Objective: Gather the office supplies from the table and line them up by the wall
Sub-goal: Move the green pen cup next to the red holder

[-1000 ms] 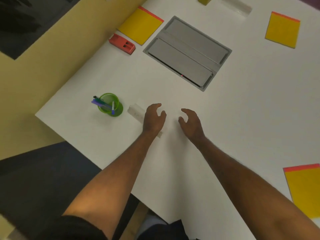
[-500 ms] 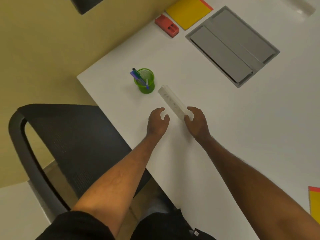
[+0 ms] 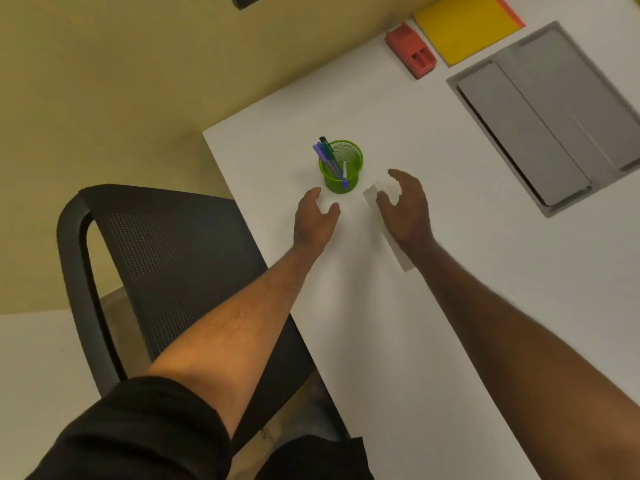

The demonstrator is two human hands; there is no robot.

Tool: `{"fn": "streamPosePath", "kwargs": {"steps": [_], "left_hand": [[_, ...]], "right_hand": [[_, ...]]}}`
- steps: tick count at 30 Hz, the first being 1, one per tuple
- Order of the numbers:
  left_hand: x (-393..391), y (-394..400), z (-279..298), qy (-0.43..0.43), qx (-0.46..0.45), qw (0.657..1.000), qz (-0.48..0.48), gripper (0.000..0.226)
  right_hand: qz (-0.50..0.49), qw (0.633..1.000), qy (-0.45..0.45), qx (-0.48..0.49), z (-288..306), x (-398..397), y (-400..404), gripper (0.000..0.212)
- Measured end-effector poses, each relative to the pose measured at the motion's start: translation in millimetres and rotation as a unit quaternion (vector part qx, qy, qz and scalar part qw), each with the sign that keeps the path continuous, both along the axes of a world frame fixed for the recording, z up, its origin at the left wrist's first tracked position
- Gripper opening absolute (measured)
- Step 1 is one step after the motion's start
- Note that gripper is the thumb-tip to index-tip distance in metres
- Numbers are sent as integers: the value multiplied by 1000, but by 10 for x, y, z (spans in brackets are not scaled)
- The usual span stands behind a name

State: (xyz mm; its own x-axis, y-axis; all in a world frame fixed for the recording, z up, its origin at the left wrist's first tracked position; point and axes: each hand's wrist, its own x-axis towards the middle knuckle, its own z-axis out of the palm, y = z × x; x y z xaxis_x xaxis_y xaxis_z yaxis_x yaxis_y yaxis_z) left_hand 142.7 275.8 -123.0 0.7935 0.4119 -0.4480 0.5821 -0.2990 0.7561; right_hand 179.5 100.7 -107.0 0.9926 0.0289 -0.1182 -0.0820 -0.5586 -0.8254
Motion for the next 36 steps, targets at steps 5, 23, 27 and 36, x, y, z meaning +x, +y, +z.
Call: {"fn": "streamPosePath", "kwargs": {"steps": [5,23,27,36], "left_hand": [[287,61,-100,-17,2,1000,8,74],[572,-33,-273,-109,-59,992,13,76],[660,-109,-230,-130,-74,988,23,76],[1274,-403,-235,-166,-105,980,13,73]], "right_hand": [[27,998,38,34,-24,371,133,54],[105,986,110,74,-277,718,270,51],[85,984,106,114,-200,769,265,50],[43,987,88,131,-148,1277,-17,49]]}}
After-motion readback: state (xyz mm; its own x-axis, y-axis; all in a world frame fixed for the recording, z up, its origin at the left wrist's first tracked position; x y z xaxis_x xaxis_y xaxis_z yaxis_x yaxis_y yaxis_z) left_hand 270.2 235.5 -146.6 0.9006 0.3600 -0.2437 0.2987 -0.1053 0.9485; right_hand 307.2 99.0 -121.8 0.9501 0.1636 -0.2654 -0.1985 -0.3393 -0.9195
